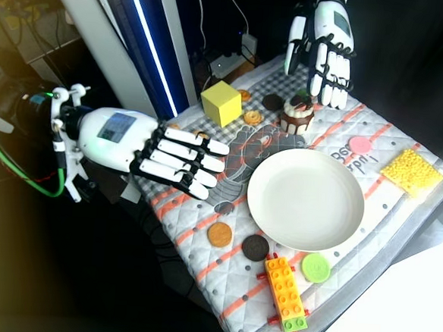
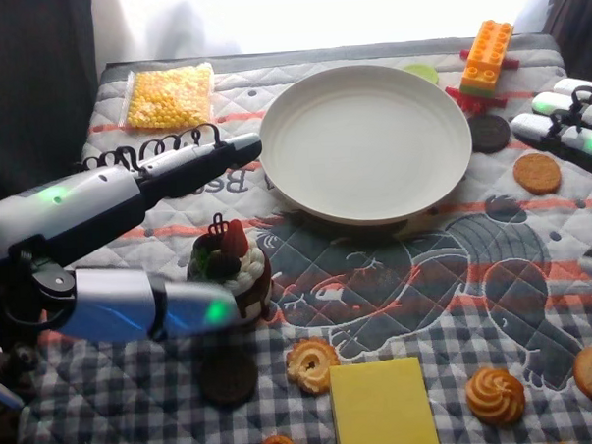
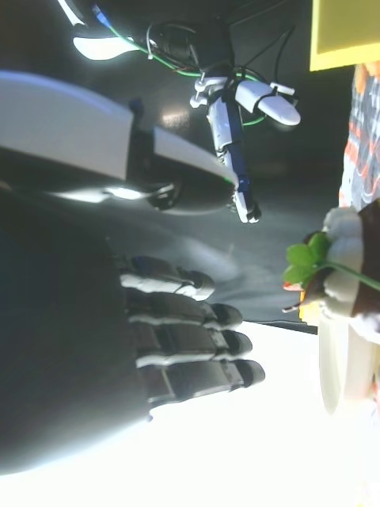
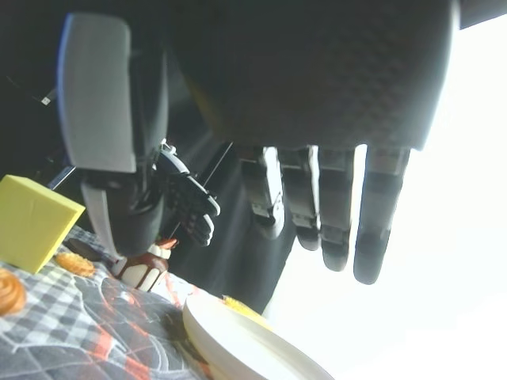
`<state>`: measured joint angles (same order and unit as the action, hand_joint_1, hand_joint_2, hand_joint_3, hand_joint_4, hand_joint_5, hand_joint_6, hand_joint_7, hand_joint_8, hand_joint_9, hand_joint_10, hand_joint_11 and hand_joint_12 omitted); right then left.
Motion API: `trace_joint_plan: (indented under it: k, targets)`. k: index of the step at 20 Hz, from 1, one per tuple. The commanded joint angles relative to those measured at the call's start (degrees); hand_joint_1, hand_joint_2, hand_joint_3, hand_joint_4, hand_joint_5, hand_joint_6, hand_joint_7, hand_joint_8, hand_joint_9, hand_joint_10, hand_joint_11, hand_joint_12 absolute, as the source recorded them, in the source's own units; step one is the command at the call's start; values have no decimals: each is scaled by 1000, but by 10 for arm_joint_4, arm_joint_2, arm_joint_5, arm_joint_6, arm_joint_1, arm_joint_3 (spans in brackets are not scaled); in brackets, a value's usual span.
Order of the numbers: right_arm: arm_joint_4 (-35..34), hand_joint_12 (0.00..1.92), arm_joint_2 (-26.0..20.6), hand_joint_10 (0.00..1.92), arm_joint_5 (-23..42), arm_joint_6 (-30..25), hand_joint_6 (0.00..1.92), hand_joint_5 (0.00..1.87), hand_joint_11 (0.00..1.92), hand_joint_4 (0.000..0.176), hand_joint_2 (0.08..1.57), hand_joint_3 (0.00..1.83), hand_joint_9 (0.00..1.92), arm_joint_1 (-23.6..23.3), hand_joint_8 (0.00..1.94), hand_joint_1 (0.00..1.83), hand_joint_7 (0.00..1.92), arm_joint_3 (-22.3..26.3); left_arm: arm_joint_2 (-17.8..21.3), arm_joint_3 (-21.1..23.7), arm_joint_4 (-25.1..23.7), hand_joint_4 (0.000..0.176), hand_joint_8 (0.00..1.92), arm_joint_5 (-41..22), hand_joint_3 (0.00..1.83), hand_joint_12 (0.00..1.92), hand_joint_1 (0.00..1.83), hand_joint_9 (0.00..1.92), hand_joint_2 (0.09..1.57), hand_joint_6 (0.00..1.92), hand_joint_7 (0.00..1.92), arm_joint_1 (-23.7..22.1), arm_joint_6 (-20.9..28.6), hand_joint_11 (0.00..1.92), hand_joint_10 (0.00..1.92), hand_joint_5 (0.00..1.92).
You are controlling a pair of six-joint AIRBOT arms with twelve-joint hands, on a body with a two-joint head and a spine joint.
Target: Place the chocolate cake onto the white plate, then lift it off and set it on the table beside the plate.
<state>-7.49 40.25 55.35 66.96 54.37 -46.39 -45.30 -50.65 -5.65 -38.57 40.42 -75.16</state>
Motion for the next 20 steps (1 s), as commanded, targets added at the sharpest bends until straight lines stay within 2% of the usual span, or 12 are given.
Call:
trace_joint_plan:
  k: [1,6,8,9,10,12,15,16,17,18,19,20]
  targets:
    - [-4,1033,-2,0,71,2,0,1,0,0,1292,6,0,-4,0,420,0,0,3,-2,3,115,0,-58,13,0,700,0,1058,0,0,-1,2,0,0,0]
    - [-7,768,-1,0,71,2,0,0,0,0,1301,0,0,-2,0,451,0,0,-9,-14,-7,124,0,-8,4,0,711,0,1045,0,0,-13,2,0,0,0]
    - [-7,861,0,0,71,2,2,9,0,0,1276,0,0,-1,0,584,0,0,-23,-25,-10,132,0,19,0,0,752,0,1036,0,0,-23,2,0,0,0]
    - [-7,771,1,0,71,1,0,0,0,0,1276,0,0,-1,0,609,0,0,-34,-36,-11,124,0,39,0,0,808,0,1039,0,0,-29,2,0,0,0]
    - [-8,555,1,0,71,1,0,1,0,0,1278,0,0,0,0,641,0,0,-38,-40,-11,140,0,46,4,0,818,0,1049,0,0,-32,2,0,0,0]
    - [-8,454,1,0,71,0,2,13,0,0,1272,0,0,0,0,656,0,0,-51,-50,-9,143,0,62,6,0,806,0,1054,0,0,-36,-3,0,0,0]
    - [-10,427,2,0,71,0,0,6,0,0,1282,1,0,1,0,675,0,0,-70,-47,38,104,0,91,0,0,892,0,1041,0,0,-44,-105,0,0,0]
    - [-10,416,2,0,71,0,0,0,0,0,1283,1,0,1,0,682,0,0,-75,-50,39,94,5,96,0,39,954,9,1013,0,15,-46,-110,76,3,0]
    - [-11,538,2,1,71,0,1,5,0,0,1280,0,1,1,0,672,0,0,-83,-57,40,92,42,106,0,820,967,95,1035,38,74,-48,-110,14,77,15]
    - [-11,562,2,0,71,0,0,7,0,0,1293,0,0,1,0,651,0,0,-89,-61,40,53,196,113,0,1720,944,73,1131,104,254,-48,-110,0,824,222]
    - [-11,562,2,0,71,0,0,7,0,0,1293,0,0,1,0,651,0,0,-93,-64,40,53,196,115,0,1720,944,73,1131,104,254,-48,-110,0,824,222]
    - [-12,606,2,4,71,0,2,20,0,0,1293,0,11,2,0,623,0,0,-97,-66,40,0,1126,117,6,1908,972,96,1226,787,200,-48,-110,68,1532,226]
